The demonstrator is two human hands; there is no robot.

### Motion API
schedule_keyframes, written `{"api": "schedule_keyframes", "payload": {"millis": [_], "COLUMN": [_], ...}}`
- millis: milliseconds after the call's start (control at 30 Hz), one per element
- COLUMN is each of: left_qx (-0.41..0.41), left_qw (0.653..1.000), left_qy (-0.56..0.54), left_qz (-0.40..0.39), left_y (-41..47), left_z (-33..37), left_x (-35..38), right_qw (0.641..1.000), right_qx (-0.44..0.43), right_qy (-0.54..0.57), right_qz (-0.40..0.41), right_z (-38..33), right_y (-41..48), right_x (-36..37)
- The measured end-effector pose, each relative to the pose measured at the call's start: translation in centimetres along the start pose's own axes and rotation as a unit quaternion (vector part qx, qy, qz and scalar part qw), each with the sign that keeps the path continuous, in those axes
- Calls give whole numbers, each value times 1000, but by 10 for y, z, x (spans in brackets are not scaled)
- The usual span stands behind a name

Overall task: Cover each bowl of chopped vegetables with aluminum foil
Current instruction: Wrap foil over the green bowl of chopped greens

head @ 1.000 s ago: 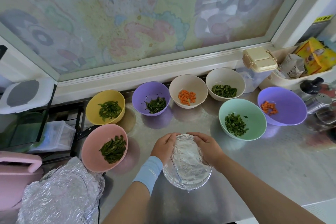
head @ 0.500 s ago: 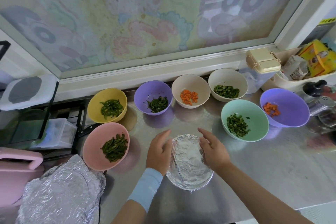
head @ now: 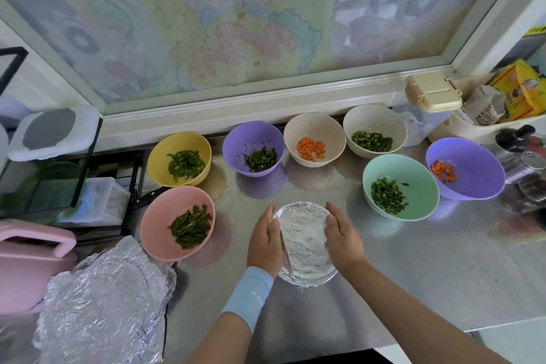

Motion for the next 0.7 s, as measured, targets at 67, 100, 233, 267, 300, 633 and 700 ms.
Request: {"api": "schedule_keyframes", "payload": {"millis": [67,100,233,267,300,633,700], "left_qx": [80,145,276,281,286,337,329], "left_qw": [986,965,865,845,828,744,743], "left_qy": [148,216,413,448,474,567,573], "left_qz": [24,28,-65,-82,-90,-109,-103], "left_y": [-6,-11,-32,-35,-37,-24,-26], "left_z": [0,-1,-15,-19,-22,-36,-31], "left_x": [-8,-10,-1,2,4,0,-1], "right_qw": [984,955,814,789,771,714,711], "right_qx": [-74,-146,-333,-350,-360,-399,-391], "right_qy": [-161,-257,-473,-500,-518,-564,-574], "right_qz": [12,23,-56,-77,-90,-111,-111], "right_z": [2,3,9,13,16,15,14], "right_y": [-7,-14,-36,-37,-37,-30,-29], "right_x": [-5,-9,-16,-17,-18,-24,-24]}}
Point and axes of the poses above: each hand's wrist, its own y-axis towards the middle knuckle, its own x-axis out of the palm, z = x × y, the point moved 1 cm from there along y, towards the middle knuckle, and after that the axes turned 13 degrees about -z, right-handed, at the moved point
